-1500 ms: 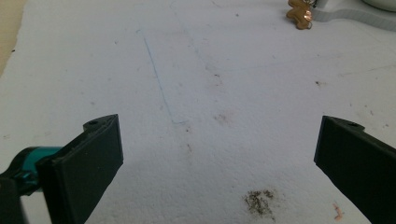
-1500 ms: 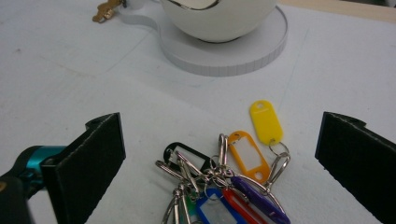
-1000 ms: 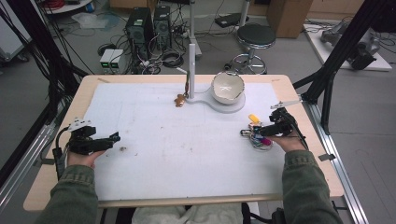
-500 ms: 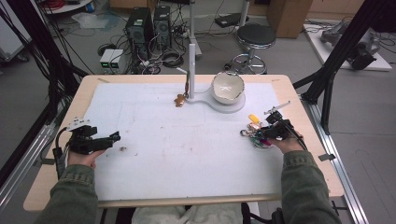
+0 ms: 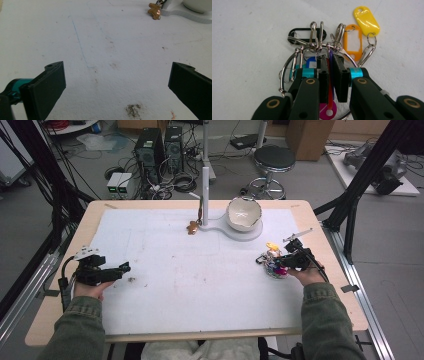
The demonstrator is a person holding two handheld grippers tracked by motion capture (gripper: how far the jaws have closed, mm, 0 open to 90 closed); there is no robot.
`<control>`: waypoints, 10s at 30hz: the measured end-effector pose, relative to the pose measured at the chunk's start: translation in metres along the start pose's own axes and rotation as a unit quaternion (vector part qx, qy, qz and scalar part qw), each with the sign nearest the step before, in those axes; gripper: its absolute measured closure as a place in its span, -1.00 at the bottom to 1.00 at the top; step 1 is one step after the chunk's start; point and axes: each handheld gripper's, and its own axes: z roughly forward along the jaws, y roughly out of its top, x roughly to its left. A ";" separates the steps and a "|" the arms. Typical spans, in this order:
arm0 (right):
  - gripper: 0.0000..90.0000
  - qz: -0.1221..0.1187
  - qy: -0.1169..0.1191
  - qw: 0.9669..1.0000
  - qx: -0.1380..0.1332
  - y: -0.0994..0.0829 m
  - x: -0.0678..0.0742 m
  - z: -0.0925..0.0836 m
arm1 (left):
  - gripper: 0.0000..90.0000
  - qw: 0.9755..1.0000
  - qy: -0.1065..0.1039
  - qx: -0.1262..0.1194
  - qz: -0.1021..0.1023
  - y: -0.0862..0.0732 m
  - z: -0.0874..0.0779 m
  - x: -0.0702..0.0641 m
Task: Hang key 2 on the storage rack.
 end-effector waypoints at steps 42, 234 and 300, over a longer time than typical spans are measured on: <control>0.90 0.084 0.048 0.988 -0.123 0.009 0.005 -0.061 | -0.96 1.000 -0.004 0.009 0.012 -0.002 0.001 -0.002; -0.98 0.044 0.052 0.981 -0.182 0.225 0.096 -0.039 | -0.96 0.998 0.035 -0.046 -0.015 -0.004 -0.017 0.013; -0.98 0.089 0.038 0.977 -0.192 0.064 0.063 -0.029 | -0.96 0.996 0.055 -0.069 -0.022 -0.006 -0.026 0.013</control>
